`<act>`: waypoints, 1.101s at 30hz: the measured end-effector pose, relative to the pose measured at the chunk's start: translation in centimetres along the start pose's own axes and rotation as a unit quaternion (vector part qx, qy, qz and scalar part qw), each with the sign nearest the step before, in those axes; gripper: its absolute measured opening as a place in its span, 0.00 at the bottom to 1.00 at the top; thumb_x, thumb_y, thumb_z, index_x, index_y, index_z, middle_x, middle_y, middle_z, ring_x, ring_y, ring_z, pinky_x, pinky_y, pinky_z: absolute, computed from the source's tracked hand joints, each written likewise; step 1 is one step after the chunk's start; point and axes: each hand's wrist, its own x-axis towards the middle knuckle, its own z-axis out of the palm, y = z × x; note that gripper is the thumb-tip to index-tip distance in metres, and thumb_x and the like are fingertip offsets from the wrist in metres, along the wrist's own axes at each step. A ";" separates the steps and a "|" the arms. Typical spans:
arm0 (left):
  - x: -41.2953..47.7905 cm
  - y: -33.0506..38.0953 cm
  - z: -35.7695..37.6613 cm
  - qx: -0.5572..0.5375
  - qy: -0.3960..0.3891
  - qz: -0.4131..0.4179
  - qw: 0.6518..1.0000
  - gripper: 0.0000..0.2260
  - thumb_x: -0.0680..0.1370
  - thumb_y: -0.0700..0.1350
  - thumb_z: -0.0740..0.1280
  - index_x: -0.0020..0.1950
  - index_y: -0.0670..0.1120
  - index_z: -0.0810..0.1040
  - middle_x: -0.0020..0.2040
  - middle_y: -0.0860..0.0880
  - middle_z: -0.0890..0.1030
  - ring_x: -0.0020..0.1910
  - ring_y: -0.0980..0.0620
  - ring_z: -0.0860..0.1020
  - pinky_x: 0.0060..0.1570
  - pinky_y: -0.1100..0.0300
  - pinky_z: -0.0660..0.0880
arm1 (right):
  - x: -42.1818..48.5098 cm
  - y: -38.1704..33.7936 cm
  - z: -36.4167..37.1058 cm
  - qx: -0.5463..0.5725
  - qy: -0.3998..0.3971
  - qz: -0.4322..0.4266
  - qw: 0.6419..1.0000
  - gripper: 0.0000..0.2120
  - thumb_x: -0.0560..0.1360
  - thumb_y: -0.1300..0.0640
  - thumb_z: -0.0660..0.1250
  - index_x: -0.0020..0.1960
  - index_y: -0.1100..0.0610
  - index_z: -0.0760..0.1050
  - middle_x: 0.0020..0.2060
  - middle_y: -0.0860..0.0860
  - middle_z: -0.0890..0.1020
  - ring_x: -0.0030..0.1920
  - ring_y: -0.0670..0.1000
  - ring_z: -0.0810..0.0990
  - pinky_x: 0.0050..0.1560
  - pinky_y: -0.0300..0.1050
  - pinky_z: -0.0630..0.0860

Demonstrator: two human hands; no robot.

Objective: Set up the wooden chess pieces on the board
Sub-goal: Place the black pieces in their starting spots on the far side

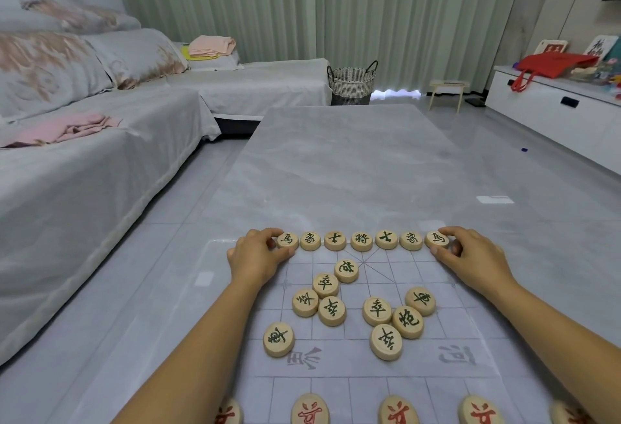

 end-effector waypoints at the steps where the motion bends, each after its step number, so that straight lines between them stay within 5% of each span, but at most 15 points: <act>1: 0.0 0.1 0.0 -0.002 0.004 -0.002 1.000 0.19 0.71 0.57 0.69 0.59 0.54 0.75 0.53 0.50 0.77 0.57 0.47 0.73 0.55 0.54 0.63 | 0.0 0.0 0.0 0.000 0.000 0.001 1.000 0.18 0.73 0.46 0.65 0.61 0.51 0.73 0.38 0.47 0.74 0.46 0.50 0.72 0.53 0.49 0.67; 16: -0.2 0.3 0.1 -0.005 0.015 -0.009 1.000 0.20 0.69 0.58 0.71 0.58 0.52 0.75 0.47 0.52 0.76 0.54 0.48 0.74 0.53 0.53 0.64 | -0.2 -0.3 -0.2 0.003 -0.006 0.010 1.000 0.18 0.73 0.46 0.66 0.61 0.51 0.72 0.39 0.47 0.74 0.46 0.49 0.72 0.53 0.49 0.66; 24: -0.3 -0.9 -0.7 -0.193 -0.034 -0.029 0.980 0.26 0.68 0.51 0.75 0.61 0.47 0.70 0.42 0.51 0.77 0.45 0.51 0.75 0.59 0.49 0.70 | -0.6 -0.8 -0.7 0.091 -0.010 0.067 0.994 0.20 0.73 0.54 0.64 0.64 0.55 0.65 0.37 0.48 0.73 0.45 0.53 0.74 0.52 0.49 0.69; 28: -2.0 -1.6 -2.5 -0.253 -0.085 -0.014 0.964 0.17 0.73 0.45 0.70 0.60 0.45 0.71 0.46 0.48 0.77 0.45 0.51 0.75 0.47 0.63 0.72 | -0.7 -0.7 -1.0 0.159 0.005 0.088 0.983 0.13 0.73 0.58 0.62 0.57 0.55 0.66 0.39 0.51 0.75 0.45 0.55 0.75 0.41 0.47 0.68; 33: -6.9 -3.9 -5.8 -0.239 -0.148 0.021 0.959 0.04 0.74 0.43 0.69 0.48 0.47 0.79 0.42 0.49 0.80 0.44 0.53 0.78 0.44 0.66 0.72 | -1.0 -0.5 -1.3 0.225 0.006 0.083 0.971 0.02 0.73 0.59 0.63 0.44 0.54 0.74 0.39 0.52 0.78 0.42 0.54 0.75 0.39 0.45 0.69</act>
